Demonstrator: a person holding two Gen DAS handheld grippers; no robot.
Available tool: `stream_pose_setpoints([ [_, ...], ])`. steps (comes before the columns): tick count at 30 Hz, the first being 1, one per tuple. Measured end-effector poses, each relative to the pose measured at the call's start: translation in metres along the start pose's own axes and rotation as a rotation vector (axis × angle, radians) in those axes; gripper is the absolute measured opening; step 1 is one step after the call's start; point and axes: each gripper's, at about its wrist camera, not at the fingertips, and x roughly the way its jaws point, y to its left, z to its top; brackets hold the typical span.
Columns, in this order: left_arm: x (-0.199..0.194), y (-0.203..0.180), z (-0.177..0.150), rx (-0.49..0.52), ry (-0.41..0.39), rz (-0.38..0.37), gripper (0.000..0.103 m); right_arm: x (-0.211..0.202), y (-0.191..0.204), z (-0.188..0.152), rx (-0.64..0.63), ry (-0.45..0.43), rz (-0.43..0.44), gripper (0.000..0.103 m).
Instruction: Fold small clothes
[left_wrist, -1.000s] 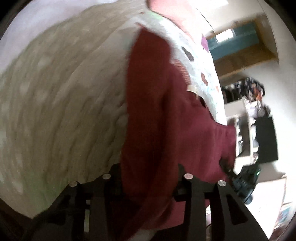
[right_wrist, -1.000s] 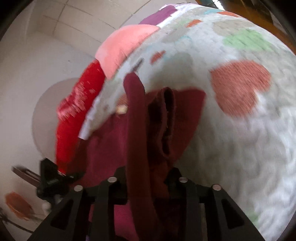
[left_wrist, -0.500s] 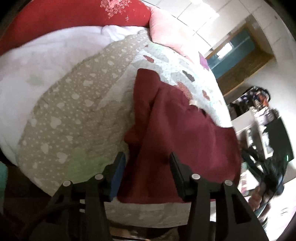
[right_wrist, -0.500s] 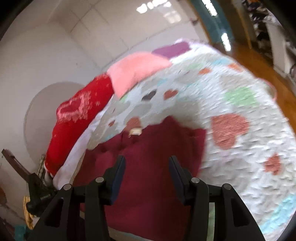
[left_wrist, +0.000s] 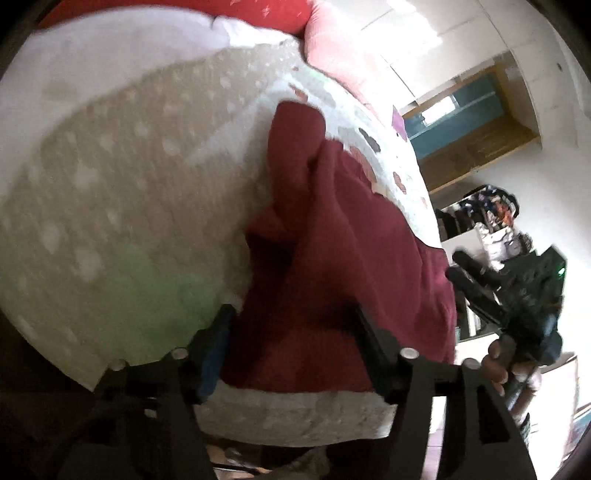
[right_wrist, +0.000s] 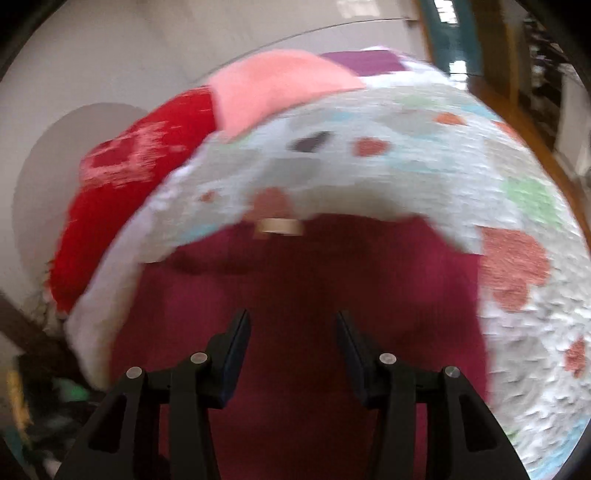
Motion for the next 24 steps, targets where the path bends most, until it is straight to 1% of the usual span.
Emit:
stream_pose_setpoints([
  [2, 0.001, 0.000, -0.010, -0.017, -0.002, -0.038, 0.066, 0.012, 0.024, -0.001, -0.031, 0.054, 0.086, 0.055],
  [3, 0.003, -0.001, -0.014, -0.016, 0.005, -0.049, 0.064, 0.021, 0.038, -0.002, -0.046, 0.085, 0.117, 0.055],
  [4, 0.004, -0.001, -0.017, -0.018, 0.011, -0.054, 0.059, 0.032, 0.050, -0.003, -0.060, 0.119, 0.139, 0.055],
  [5, 0.005, 0.000, -0.019, -0.022, 0.017, -0.053, 0.048, 0.044, 0.064, -0.003, -0.074, 0.158, 0.161, 0.055],
  [6, 0.006, 0.001, -0.020, -0.023, 0.021, -0.056, 0.039, 0.057, 0.075, -0.003, -0.086, 0.192, 0.177, 0.055],
  [7, 0.006, 0.002, -0.020, -0.023, 0.024, -0.061, 0.035, 0.071, 0.090, -0.005, -0.110, 0.239, 0.186, 0.056],
  [8, 0.005, 0.002, -0.021, -0.021, 0.021, -0.063, 0.035, 0.083, 0.101, -0.005, -0.135, 0.268, 0.178, 0.057],
  [10, 0.002, 0.002, -0.022, -0.016, 0.016, -0.074, 0.034, 0.106, 0.126, -0.007, -0.201, 0.306, 0.129, 0.058],
  [11, 0.001, 0.001, -0.022, -0.012, 0.013, -0.077, 0.034, 0.115, 0.134, -0.007, -0.224, 0.323, 0.106, 0.060],
  [13, 0.000, -0.001, -0.024, -0.003, 0.008, -0.076, 0.034, 0.128, 0.148, -0.010, -0.261, 0.363, 0.059, 0.072],
  [16, -0.001, -0.002, -0.028, 0.004, 0.000, -0.069, 0.034, 0.146, 0.167, -0.017, -0.347, 0.388, -0.045, 0.079],
  [19, -0.001, -0.002, -0.033, 0.003, 0.014, -0.066, 0.034, 0.164, 0.184, -0.028, -0.466, 0.430, -0.164, 0.079],
  [23, -0.017, 0.003, -0.051, 0.036, 0.027, -0.049, 0.034, 0.173, 0.193, -0.040, -0.590, 0.445, -0.263, 0.079],
  [24, -0.020, 0.004, -0.055, 0.040, 0.030, -0.047, 0.034, 0.173, 0.194, -0.043, -0.614, 0.438, -0.278, 0.077],
])
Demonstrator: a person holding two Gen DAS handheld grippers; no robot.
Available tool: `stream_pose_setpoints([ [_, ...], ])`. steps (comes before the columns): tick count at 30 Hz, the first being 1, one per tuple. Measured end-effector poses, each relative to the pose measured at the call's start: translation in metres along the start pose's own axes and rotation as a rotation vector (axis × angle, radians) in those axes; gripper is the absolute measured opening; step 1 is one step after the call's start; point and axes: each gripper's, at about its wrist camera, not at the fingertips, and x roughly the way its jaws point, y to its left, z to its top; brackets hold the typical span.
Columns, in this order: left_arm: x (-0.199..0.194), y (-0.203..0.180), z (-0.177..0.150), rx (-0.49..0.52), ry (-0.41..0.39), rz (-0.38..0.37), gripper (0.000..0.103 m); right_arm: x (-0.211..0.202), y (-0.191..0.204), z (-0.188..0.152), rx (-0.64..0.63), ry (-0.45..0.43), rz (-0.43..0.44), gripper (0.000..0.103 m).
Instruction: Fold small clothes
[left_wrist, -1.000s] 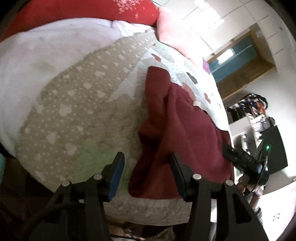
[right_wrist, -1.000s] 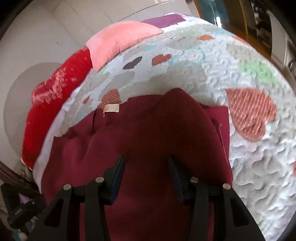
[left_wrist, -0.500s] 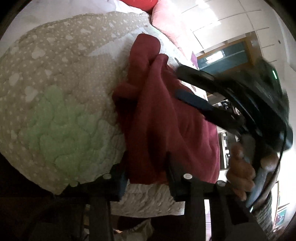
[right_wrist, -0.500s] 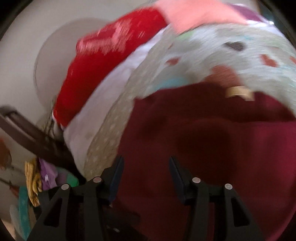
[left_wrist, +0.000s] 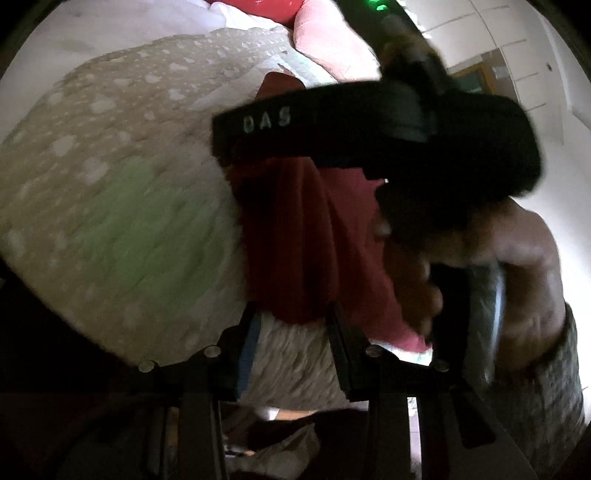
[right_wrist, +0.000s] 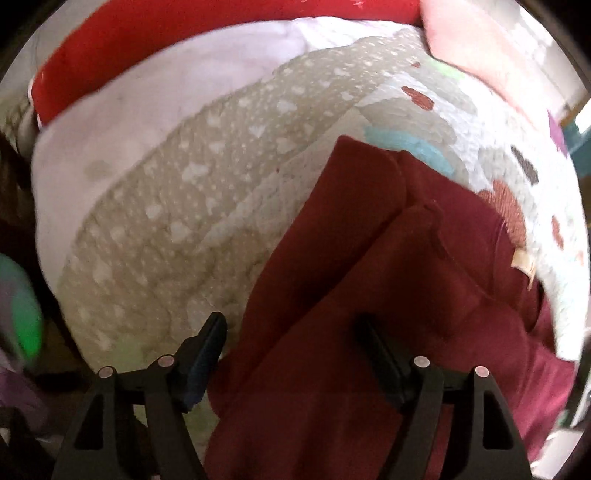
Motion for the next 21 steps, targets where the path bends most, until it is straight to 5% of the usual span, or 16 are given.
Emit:
stream_pose_setpoints([
  [5, -0.017, -0.001, -0.026, 0.019, 0.007, 0.035, 0.034, -0.007, 0.003, -0.015, -0.037, -0.059, -0.060, 0.060],
  [7, -0.020, -0.003, -0.028, 0.018, 0.007, 0.048, 0.034, -0.019, 0.001, -0.022, -0.026, -0.102, -0.056, 0.032],
  [9, -0.028, -0.005, -0.029, 0.023, -0.001, 0.071, 0.034, -0.040, -0.007, -0.032, 0.003, -0.172, -0.029, 0.024],
  [15, -0.030, -0.026, -0.024, 0.070, -0.011, 0.129, 0.035, -0.101, -0.090, -0.076, 0.223, -0.370, 0.103, 0.021],
  [21, -0.014, -0.049, -0.014, 0.119, -0.007, 0.175, 0.036, -0.118, -0.213, -0.165, 0.506, -0.471, 0.140, 0.021],
])
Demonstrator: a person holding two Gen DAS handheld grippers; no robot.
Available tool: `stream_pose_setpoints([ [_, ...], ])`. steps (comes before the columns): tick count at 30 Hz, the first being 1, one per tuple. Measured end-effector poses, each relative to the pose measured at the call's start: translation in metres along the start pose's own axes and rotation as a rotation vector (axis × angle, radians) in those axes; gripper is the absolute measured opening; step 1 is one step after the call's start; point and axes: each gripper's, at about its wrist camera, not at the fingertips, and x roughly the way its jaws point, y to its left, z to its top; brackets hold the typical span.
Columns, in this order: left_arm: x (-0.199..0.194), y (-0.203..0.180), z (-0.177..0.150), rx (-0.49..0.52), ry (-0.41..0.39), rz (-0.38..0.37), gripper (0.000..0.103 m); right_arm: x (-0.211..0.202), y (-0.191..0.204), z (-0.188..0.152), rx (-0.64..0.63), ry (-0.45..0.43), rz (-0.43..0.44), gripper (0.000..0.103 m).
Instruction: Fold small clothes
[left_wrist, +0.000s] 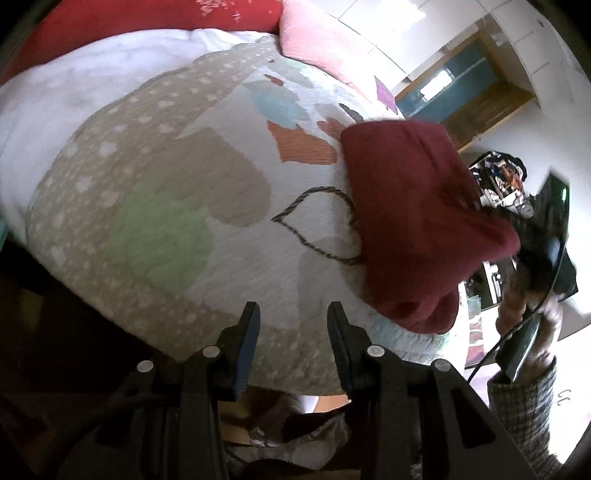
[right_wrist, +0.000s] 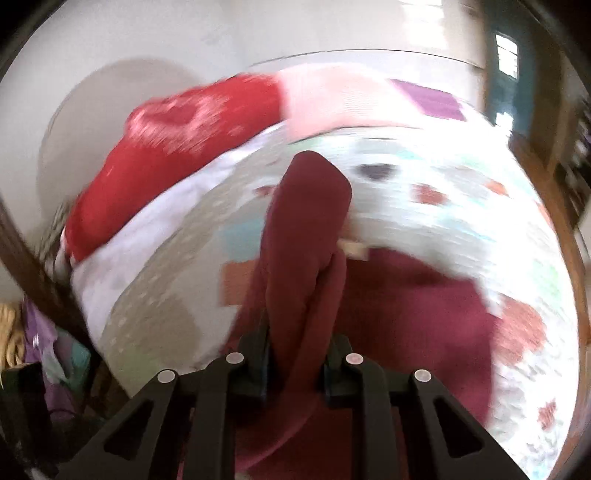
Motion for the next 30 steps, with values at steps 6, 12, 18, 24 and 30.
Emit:
stream_pose_setpoints([
  [6, 0.025, -0.036, 0.009, 0.035, 0.059, -0.022, 0.037, -0.007, -0.105, -0.044, 0.286, -0.002, 0.062, 0.021],
  [12, 0.032, -0.070, 0.003, 0.106, 0.095, -0.020, 0.040, -0.003, -0.132, -0.066, 0.377, -0.038, 0.151, 0.024],
  [18, 0.035, -0.072, 0.001, 0.099, 0.101, -0.016, 0.042, -0.010, -0.141, -0.087, 0.398, -0.075, 0.150, 0.029],
  [24, 0.037, -0.066, -0.003, 0.082, 0.107, -0.015, 0.044, -0.025, -0.153, -0.101, 0.396, -0.079, 0.044, 0.050],
  [30, 0.046, -0.070, -0.008, 0.089, 0.129, -0.014, 0.044, -0.084, -0.112, -0.067, 0.293, -0.275, 0.009, 0.036],
])
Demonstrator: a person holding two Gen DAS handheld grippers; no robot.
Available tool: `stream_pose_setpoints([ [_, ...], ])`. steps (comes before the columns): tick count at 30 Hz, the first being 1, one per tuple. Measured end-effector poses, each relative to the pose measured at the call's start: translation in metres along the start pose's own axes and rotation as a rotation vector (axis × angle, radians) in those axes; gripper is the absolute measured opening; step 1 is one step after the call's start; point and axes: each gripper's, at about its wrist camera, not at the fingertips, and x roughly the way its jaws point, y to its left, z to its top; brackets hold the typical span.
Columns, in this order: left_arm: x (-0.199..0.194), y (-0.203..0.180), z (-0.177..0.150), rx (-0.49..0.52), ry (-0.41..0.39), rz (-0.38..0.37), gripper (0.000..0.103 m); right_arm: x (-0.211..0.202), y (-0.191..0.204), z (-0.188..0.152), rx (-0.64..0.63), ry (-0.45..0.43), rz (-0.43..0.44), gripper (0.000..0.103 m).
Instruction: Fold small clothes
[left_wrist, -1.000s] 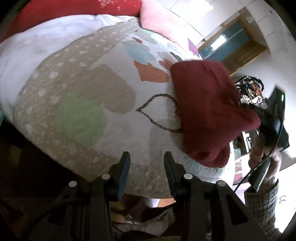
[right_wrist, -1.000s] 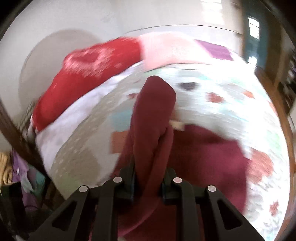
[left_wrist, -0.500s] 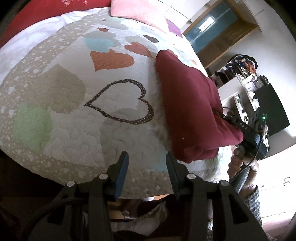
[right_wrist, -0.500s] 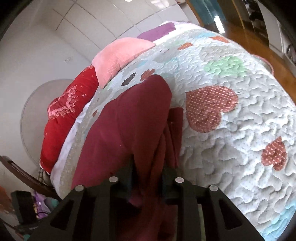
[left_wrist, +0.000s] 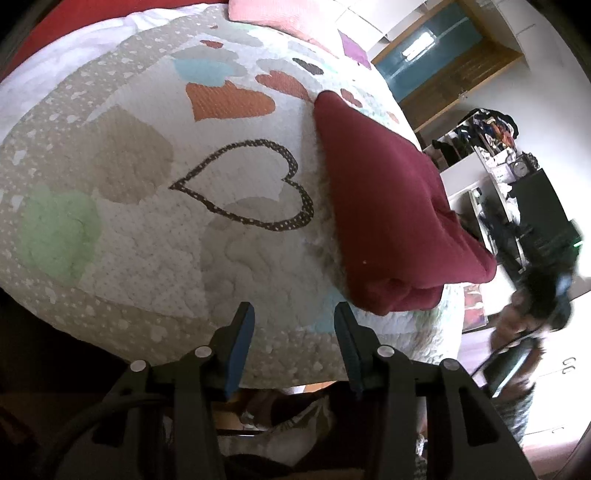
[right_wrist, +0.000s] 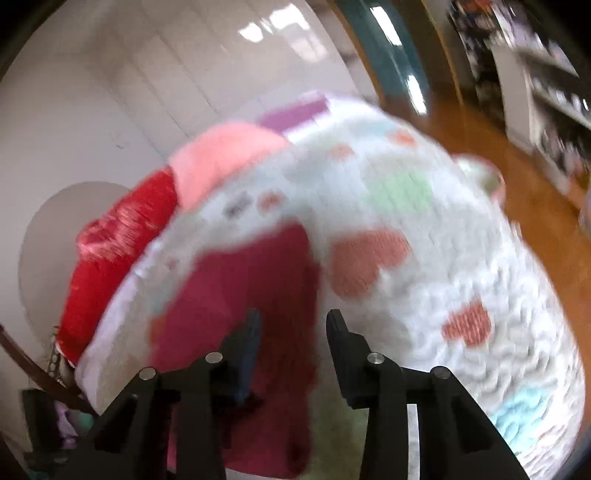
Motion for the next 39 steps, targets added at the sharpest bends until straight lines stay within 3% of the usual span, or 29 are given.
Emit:
stream_pose_setpoints([
  [4, 0.001, -0.003, -0.004, 0.018, 0.003, 0.016, 0.044, 0.008, 0.045, -0.007, -0.117, 0.058, 0.149, 0.032],
  [7, -0.005, -0.001, -0.005, 0.024, -0.013, 0.016, 0.044, 0.032, 0.047, -0.030, -0.140, 0.154, 0.135, 0.032],
  [9, -0.010, -0.001, -0.002, 0.029, -0.029, 0.021, 0.045, 0.045, 0.022, -0.046, -0.089, 0.198, 0.077, 0.027],
  [10, -0.013, -0.003, 0.001, 0.047, -0.046, 0.029, 0.045, 0.047, 0.002, -0.056, -0.035, 0.202, 0.064, 0.015],
  [12, -0.015, -0.010, 0.010, 0.082, -0.062, 0.040, 0.047, 0.046, -0.026, -0.064, 0.055, 0.193, 0.094, 0.006],
  [14, -0.013, -0.020, 0.023, 0.103, -0.070, 0.030, 0.050, 0.043, -0.045, -0.066, 0.145, 0.195, 0.142, 0.005],
  [17, -0.002, -0.032, 0.045, 0.127, -0.073, 0.001, 0.057, 0.041, -0.045, -0.061, 0.141, 0.204, 0.139, 0.005],
  [21, 0.019, -0.036, 0.068, 0.127, -0.038, 0.014, 0.057, 0.034, -0.039, -0.047, 0.173, 0.184, 0.171, 0.010],
  [23, 0.028, -0.037, 0.076, 0.120, -0.014, 0.006, 0.057, 0.026, -0.038, -0.034, 0.180, 0.135, 0.208, 0.024],
  [25, 0.035, -0.040, 0.084, 0.121, 0.005, -0.007, 0.057, 0.021, -0.035, -0.026, 0.168, 0.091, 0.208, 0.057],
  [27, 0.045, -0.045, 0.093, 0.128, 0.027, -0.025, 0.059, 0.025, -0.032, -0.014, 0.156, 0.050, 0.137, 0.077],
  [28, 0.050, -0.048, 0.097, 0.132, 0.036, -0.033, 0.062, 0.029, -0.033, -0.009, 0.150, 0.032, 0.094, 0.080],
  [31, 0.069, -0.052, 0.110, 0.138, 0.055, -0.058, 0.071, 0.057, -0.039, -0.001, 0.141, 0.101, 0.070, 0.080],
  [35, 0.100, -0.043, 0.118, 0.038, 0.104, -0.181, 0.088, 0.103, -0.050, -0.010, 0.162, 0.241, 0.122, 0.080],
  [38, 0.116, -0.036, 0.108, -0.022, 0.143, -0.242, 0.088, 0.125, -0.054, -0.020, 0.213, 0.286, 0.192, 0.069],
  [39, 0.114, -0.038, 0.106, -0.011, 0.133, -0.249, 0.079, 0.126, -0.055, -0.020, 0.233, 0.285, 0.206, 0.064],
])
